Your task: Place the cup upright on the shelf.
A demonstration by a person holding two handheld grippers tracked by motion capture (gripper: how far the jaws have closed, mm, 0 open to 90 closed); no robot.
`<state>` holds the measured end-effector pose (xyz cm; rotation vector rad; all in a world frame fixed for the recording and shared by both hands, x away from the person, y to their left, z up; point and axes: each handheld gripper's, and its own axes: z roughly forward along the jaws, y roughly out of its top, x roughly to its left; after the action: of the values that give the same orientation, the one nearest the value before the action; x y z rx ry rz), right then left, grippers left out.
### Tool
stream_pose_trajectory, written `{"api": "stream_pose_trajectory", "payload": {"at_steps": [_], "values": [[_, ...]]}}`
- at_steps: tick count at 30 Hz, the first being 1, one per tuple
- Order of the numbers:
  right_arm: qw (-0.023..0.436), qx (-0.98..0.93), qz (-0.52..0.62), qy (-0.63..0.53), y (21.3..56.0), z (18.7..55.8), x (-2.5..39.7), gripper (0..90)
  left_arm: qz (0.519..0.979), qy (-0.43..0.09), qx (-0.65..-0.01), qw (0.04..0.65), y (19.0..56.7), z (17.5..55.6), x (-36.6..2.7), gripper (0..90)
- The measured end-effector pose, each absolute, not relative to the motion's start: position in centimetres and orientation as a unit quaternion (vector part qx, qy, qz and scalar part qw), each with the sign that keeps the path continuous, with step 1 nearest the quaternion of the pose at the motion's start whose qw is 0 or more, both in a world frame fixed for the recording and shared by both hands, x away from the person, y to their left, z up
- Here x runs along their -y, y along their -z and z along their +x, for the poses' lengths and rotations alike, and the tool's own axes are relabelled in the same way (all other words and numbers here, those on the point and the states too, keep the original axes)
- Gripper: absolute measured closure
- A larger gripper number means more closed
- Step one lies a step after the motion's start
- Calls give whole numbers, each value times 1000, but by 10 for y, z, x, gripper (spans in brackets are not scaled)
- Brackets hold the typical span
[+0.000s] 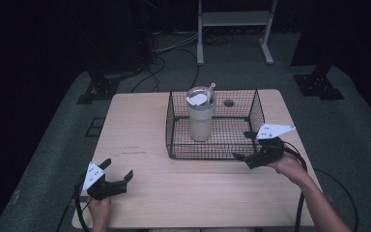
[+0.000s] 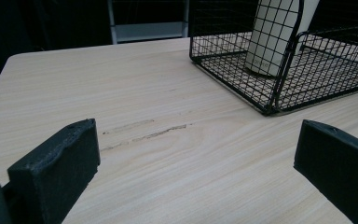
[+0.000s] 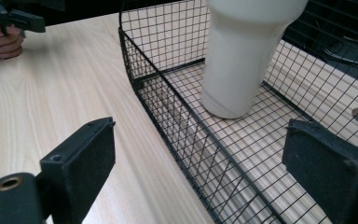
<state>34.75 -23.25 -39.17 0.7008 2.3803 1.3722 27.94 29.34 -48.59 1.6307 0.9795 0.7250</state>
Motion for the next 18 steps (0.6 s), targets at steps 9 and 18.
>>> {"api": "stream_pose_trajectory", "payload": {"at_steps": [9,18], "values": [[146,-828,247,-482,404,336,235,89,682,-303,-410,525,486,279,-293,0],[145,-825,254,-483,420,322,244,90,683,-303,-410,523,486,279,-293,0]]}}
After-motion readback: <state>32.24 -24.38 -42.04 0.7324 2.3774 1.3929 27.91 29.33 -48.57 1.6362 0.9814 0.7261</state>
